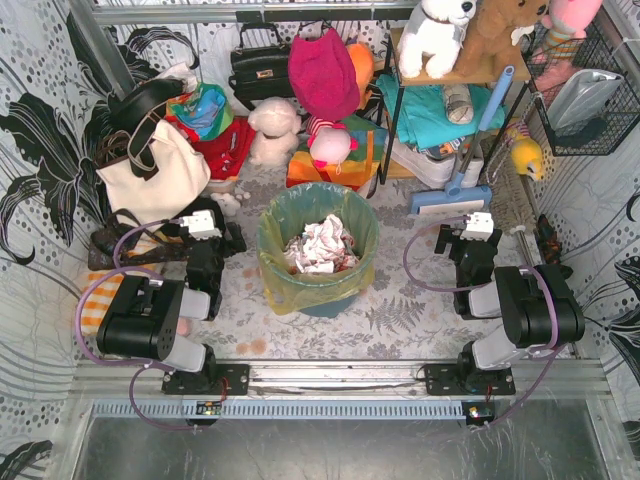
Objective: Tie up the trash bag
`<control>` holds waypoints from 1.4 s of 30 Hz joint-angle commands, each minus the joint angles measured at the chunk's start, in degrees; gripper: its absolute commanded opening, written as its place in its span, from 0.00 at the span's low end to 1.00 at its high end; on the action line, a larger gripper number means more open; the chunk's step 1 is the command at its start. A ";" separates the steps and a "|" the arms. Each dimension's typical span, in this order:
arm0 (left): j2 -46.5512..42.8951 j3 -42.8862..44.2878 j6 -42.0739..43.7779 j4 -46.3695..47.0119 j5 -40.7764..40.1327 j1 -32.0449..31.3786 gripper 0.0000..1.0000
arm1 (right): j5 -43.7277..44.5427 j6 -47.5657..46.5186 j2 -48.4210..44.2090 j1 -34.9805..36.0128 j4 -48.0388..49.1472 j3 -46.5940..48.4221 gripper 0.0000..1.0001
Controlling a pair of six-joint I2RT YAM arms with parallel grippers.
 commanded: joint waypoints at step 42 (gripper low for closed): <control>-0.08 0.98 -0.23 2.29 1.67 0.60 0.98 | -0.30 0.11 0.28 -0.28 2.56 -0.29 0.97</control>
